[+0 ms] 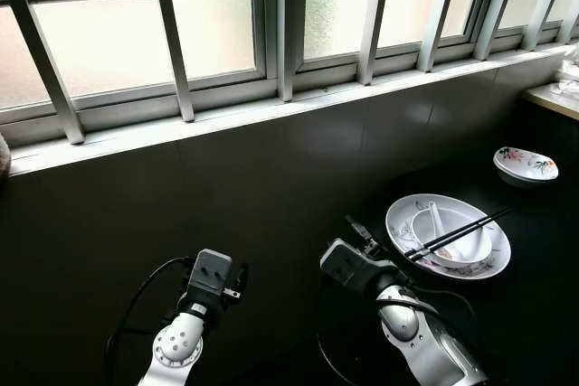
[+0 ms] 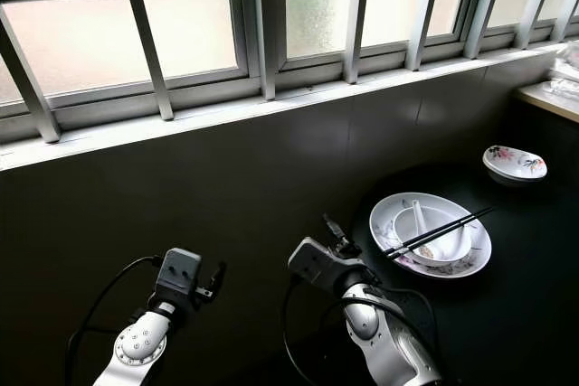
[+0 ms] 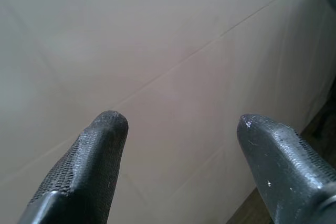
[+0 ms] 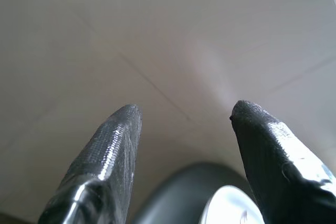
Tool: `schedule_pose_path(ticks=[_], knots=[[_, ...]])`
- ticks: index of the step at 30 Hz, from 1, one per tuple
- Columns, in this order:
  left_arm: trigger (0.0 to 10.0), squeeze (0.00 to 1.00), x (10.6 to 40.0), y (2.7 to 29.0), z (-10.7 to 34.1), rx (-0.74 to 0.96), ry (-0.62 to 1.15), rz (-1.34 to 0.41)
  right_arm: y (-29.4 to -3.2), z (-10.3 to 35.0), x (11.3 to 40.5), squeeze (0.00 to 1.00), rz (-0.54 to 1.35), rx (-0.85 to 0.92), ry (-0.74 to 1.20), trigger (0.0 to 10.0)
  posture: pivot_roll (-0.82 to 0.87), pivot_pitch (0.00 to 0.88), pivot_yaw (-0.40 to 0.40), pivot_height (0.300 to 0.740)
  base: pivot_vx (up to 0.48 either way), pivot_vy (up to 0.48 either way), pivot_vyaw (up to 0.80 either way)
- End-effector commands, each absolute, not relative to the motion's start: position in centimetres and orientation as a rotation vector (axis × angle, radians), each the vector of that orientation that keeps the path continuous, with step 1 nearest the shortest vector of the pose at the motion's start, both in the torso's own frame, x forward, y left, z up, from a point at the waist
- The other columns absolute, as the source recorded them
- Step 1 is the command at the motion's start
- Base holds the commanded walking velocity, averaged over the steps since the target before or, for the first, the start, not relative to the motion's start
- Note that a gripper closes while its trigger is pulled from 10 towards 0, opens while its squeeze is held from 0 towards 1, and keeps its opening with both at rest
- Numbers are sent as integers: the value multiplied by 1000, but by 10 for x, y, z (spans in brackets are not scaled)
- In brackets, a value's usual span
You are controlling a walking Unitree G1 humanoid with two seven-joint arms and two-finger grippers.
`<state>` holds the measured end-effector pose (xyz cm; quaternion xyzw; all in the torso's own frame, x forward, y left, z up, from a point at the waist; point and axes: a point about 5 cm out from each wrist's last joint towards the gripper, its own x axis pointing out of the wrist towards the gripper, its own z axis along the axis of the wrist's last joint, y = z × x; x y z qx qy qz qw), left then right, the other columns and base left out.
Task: Kitchen organization
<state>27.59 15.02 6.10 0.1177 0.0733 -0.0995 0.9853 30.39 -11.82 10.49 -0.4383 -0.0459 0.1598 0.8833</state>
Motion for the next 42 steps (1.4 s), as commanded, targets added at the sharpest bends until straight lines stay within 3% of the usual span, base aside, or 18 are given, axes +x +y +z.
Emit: schedule_pose_path(ticks=[1,16,42], knots=[[10000,0,276,154,63,242,140,-194,-118,105,306,0,325,-905,-84,10000,-17,0,26,740,0,0,0],[10000,0,275,152,61,232,144,-195,-155,92,313,0,172,-960,137,10000,-18,0,19,740,0,0,0],[10000,0,277,151,62,209,137,-193,-190,96,308,0,151,-1074,194,10000,-39,0,14,740,0,0,0]])
